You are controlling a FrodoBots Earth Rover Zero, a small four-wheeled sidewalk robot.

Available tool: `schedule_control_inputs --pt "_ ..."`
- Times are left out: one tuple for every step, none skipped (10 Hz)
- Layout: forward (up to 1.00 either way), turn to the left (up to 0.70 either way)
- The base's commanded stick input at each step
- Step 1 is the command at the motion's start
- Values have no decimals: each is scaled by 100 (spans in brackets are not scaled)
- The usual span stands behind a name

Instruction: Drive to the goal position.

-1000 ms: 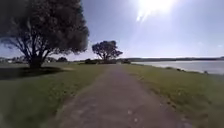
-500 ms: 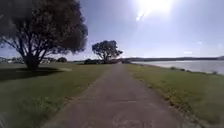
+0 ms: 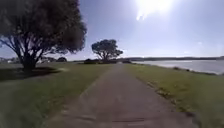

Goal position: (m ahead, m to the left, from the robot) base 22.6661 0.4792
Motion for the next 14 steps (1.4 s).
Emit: schedule_control_inputs --pt "100 0" --pt "100 0" --pt "100 0" --pt "100 0" --pt "100 0" --pt "100 0" --pt "100 0" --pt "100 0" --pt "100 0" --pt "100 0" --pt "100 0" --pt "100 0" --pt "100 0" --pt "100 0"
